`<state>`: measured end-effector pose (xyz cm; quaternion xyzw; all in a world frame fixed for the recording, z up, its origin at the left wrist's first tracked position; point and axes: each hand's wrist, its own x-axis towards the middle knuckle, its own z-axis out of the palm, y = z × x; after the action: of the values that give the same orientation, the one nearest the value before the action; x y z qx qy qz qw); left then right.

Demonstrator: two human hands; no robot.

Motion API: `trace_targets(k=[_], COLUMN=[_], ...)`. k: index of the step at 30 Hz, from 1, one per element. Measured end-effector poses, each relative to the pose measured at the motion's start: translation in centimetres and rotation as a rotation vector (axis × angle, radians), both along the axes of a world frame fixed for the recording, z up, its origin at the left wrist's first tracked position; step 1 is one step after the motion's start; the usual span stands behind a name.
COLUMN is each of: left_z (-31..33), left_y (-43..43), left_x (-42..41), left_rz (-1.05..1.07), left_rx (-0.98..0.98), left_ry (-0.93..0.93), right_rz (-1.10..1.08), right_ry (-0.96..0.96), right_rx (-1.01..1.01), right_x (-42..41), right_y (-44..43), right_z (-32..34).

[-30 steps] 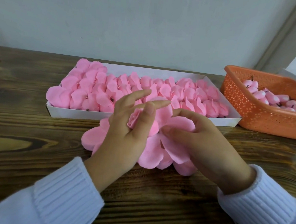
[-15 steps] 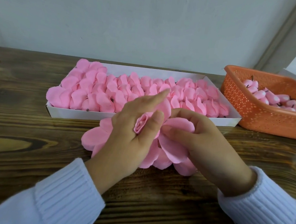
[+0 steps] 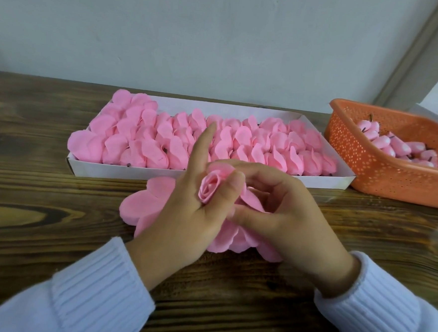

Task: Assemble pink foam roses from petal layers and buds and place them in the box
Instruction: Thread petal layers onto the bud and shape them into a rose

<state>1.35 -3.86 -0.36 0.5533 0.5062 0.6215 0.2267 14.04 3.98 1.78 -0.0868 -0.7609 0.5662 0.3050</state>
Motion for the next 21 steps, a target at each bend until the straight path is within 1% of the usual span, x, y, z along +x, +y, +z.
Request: trace_targets(k=[3,5,8,11,13,16,18,21], left_z=[0.1,0.3,0.8,1.0,1.1,1.4,1.7,2.1], left_y=[0.0,-0.1,-0.1,-0.1,-0.3,-0.5,-0.4,-0.4], left_x=[-0.1,-0.3,-1.0,-1.7,-1.9,-1.3,-0.7,-0.1], left_rz=[-0.054,-0.1,-0.171,-0.294,-0.363,-0.524,-0.633,-0.705], left_rx=[-0.01,-0.045,-0.113,-0.181,-0.208,-0.212,-0.176,-0.129], left_ry=[-0.024,-0.011,0.044,0.075,0.086,0.061,0.033,-0.06], right_rz=[0.009,0.017,0.104,0.177,0.24,0.337,0.324,0.267], right_ry=[-0.006,-0.032,-0.042,-0.063,-0.123,-0.206,-0.235,-0.263], right_rx=[0.083,0.089,0.013,-0.076,-0.126,-0.202,-0.224,-0.206], right_x=[0.0,0.1,0.4,0.6,0.7,0.8,0.8,1.0], right_y=[0.2,0.6,1.1,1.3,1.4,1.3,1.4,1.6], right_z=[0.1,0.1,0.3,0.5,0.5,0.5,0.5,0.4])
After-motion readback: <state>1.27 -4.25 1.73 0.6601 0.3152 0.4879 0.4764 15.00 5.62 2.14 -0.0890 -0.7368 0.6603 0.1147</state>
